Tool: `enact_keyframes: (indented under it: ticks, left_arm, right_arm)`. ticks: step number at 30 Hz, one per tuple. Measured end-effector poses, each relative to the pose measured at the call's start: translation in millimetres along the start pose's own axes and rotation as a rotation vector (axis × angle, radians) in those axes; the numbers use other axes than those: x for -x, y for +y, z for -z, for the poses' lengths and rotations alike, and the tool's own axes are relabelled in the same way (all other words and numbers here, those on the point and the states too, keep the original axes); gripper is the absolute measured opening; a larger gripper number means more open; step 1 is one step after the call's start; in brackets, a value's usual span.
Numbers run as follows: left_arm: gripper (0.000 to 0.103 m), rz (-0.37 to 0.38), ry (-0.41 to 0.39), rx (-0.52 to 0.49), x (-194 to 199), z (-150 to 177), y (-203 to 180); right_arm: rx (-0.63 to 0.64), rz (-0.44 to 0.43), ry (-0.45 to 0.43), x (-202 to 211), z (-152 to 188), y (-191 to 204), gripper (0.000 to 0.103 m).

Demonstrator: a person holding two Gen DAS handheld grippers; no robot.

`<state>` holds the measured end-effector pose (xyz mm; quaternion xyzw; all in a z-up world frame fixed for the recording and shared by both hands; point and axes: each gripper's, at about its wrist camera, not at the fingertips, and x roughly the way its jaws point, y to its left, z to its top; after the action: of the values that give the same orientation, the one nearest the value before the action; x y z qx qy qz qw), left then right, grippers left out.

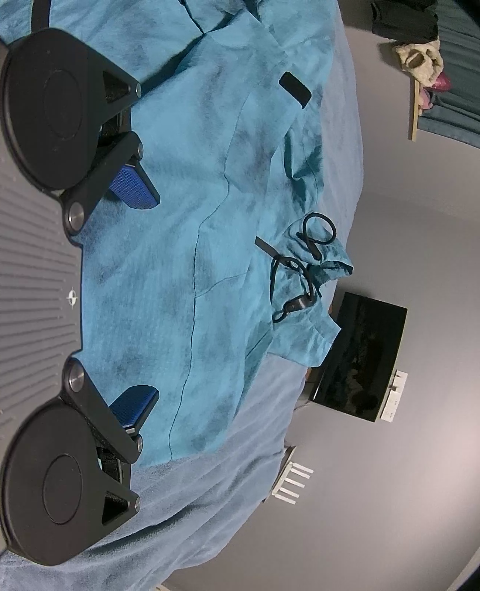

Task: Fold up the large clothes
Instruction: 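Grasp the jacket side edge with the left tool and lift it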

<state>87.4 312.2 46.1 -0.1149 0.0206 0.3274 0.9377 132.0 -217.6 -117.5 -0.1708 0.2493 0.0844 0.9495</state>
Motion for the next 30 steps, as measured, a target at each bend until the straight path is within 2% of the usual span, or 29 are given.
enact_keyframes:
  ticks: [4,9,14,19,22,24,26,27,28,29,30]
  left_arm:
    - [0.0,0.197,-0.048,-0.046,36,-4,-55]
    - [0.0,0.453,-0.008,-0.059,70,7,-132]
    - [0.0,0.673,0.045,-0.095,104,30,-215]
    - [0.0,0.845,0.181,-0.149,129,83,-287]
    - [0.0,0.917,0.267,-0.218,133,119,-318]
    - [0.0,0.95,0.358,-0.257,130,142,-332]
    - [0.001,0.993,0.492,-0.241,122,154,-336]
    - [0.008,1.028,0.555,-0.213,112,151,-329]
    - [0.022,1.064,0.603,-0.18,106,148,-320]
    - [0.032,1.094,0.62,-0.154,105,141,-311]
    - [0.055,1.112,0.6,-0.138,106,129,-301]
  right_arm:
    - [0.021,-0.002,-0.001,0,1,4,0.103]
    - [0.038,0.005,-0.013,2,0,7,0.103]
    - [0.01,0.022,-0.017,3,0,3,0.103]
    - [-0.043,0.03,-0.009,0,2,-6,0.103]
    - [-0.076,0.033,-0.001,-2,4,-11,0.103]
    - [-0.091,0.035,0.003,-3,5,-13,0.103]
    - [-0.097,0.037,0.004,-3,6,-13,0.103]
    - [-0.098,0.035,0.002,-3,6,-14,0.103]
    - [-0.097,0.033,0.001,-3,6,-12,0.103]
    - [-0.093,0.029,-0.002,-3,5,-12,0.103]
    - [-0.091,0.025,-0.005,-2,5,-11,0.103]
